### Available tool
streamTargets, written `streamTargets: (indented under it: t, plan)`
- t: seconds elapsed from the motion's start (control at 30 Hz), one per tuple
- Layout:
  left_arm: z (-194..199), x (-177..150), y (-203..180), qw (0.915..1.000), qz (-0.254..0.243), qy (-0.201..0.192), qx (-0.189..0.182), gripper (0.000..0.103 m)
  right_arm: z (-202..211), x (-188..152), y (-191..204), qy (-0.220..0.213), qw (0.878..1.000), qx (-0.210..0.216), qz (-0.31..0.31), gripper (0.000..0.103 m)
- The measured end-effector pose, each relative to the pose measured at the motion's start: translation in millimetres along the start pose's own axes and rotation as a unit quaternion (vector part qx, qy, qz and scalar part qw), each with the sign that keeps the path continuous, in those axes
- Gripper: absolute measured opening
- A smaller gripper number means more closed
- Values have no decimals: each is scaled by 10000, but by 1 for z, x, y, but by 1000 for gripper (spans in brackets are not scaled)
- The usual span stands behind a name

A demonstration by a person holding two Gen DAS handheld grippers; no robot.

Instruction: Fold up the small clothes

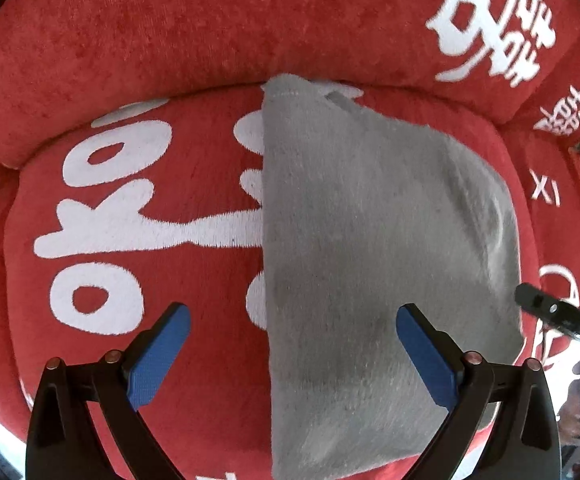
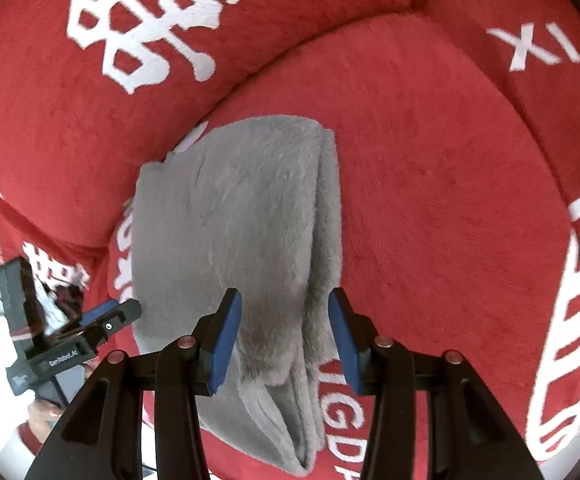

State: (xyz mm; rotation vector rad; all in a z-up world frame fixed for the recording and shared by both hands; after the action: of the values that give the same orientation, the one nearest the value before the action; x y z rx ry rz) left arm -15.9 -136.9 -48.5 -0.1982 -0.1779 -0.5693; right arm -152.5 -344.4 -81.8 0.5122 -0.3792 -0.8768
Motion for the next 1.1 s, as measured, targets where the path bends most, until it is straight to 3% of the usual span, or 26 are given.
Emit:
streamTargets:
  t: [0.1, 0.17, 0.27, 0.37, 0.47, 0.8, 0.83, 0.93, 1.1]
  plan:
    - [-5, 3, 4, 9999, 119, 49, 5, 103, -9, 1, -3, 139, 9997, 135, -175, 37]
    - [-8, 4, 6, 9999, 123, 62, 59, 103, -8, 4, 0, 13, 9999, 134, -55, 11]
    - [-11, 5, 5, 9999, 85, 51, 117, 103, 2, 8, 13, -190, 9992, 162, 297, 8]
    - [-14, 5, 2, 9999, 34, 80, 144, 103, 3, 4, 11, -149, 9983, -101, 551, 7]
    - [-19, 7, -2, 9998, 15, 129, 154, 103, -7, 0, -4, 50, 9992, -186, 342, 7]
    - [-26, 12, -8, 9998, -10, 128, 149, 103, 17, 2, 3, -68, 9989, -133, 449, 12]
    - [-28, 14, -10, 9998, -15, 131, 146, 103, 20, 2, 1, -86, 9991, -103, 403, 15]
    - [-30, 15, -14, 9998, -58, 134, 146, 103, 27, 5, -7, -132, 9996, -14, 266, 41]
    - [-34, 21, -15, 9997, -106, 153, 131, 103, 27, 7, -14, -106, 9998, 104, 89, 42]
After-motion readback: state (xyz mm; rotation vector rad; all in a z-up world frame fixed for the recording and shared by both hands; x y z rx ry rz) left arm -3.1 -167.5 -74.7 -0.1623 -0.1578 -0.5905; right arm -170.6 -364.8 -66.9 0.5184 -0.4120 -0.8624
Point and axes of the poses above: each gripper's, at about its wrist camera, not at the fingertips, and z roughly against the way its jaws point, y to its left, x to its top, the point moved 6 cm from there along -z, roughly the way its jaws point, and after that the axes turned 7 degrees about -y, right-handed, at the moved point
